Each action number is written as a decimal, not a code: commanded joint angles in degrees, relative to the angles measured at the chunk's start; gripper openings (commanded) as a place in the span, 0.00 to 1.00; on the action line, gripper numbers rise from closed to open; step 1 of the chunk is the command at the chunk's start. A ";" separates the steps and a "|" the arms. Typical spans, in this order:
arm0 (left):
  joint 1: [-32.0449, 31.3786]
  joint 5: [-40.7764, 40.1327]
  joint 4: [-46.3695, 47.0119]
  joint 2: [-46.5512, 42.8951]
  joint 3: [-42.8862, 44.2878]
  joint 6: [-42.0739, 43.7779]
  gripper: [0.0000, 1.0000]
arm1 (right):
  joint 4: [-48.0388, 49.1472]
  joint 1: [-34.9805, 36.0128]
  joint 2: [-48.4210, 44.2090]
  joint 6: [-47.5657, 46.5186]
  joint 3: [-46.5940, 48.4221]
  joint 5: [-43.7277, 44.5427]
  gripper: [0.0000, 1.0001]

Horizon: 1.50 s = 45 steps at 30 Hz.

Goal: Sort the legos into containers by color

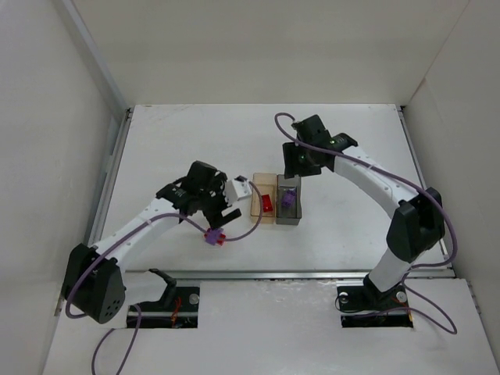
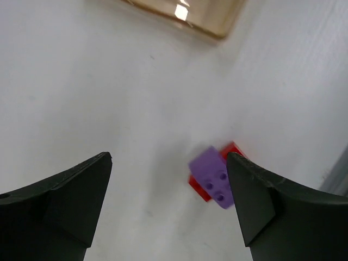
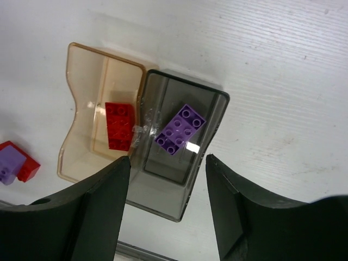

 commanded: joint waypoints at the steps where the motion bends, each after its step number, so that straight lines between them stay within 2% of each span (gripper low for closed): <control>1: -1.33 1.19 -5.61 0.07 -3.67 1.71 0.84 | 0.88 1.47 -2.18 1.20 -0.29 1.15 0.63; 4: -2.92 0.31 -5.61 1.12 -5.17 -2.34 0.80 | 1.49 2.08 -3.32 2.35 -1.61 0.64 0.63; 6: -3.44 -2.32 -5.61 1.91 -6.39 -2.87 0.72 | 2.54 2.08 -3.94 3.05 -2.92 0.63 0.63; 9: -3.44 -5.22 -3.95 3.23 -7.28 -2.87 0.65 | 2.55 2.61 -5.08 3.58 -4.33 0.63 0.63; 13: -3.44 -5.23 -3.94 5.60 -7.81 -2.87 0.59 | 2.55 2.61 -5.70 3.58 -4.94 1.33 0.63; 19: -3.44 -5.15 -5.17 6.66 -7.28 -3.57 0.58 | 2.55 2.61 -5.70 3.58 -4.95 2.13 0.63; 21: -3.44 -5.14 -5.17 6.66 -7.90 -3.57 0.53 | 2.55 2.61 -5.70 3.58 -4.95 2.13 0.63; 25: -3.44 -3.31 -5.79 7.27 -7.90 -3.57 0.32 | 2.55 2.61 -5.17 3.05 -4.95 2.13 0.63; 26: -2.92 -2.69 -5.79 7.28 -7.90 -3.57 0.18 | 2.55 2.61 -5.17 3.05 -4.95 2.13 0.63; 28: -2.92 -2.68 -6.31 7.98 -7.90 -3.57 0.03 | 2.03 2.61 -5.17 2.53 -4.43 3.26 0.63; 29: -2.92 -2.68 -6.31 7.98 -7.90 -3.57 0.00 | 2.02 2.61 -5.17 2.53 -4.42 3.27 0.63; 37: -2.39 -0.84 -7.45 7.37 -4.92 -2.78 0.00 | 0.97 2.61 -5.17 2.00 -3.19 3.88 0.63; 40: -0.37 1.35 -8.07 6.14 0.44 -3.65 0.00 | 0.97 2.00 -6.48 -0.36 -2.66 3.88 0.63; 45: 1.39 4.61 -8.07 6.14 11.34 -7.52 0.00 | 8.15 1.47 -11.75 -4.59 -4.42 -2.68 0.64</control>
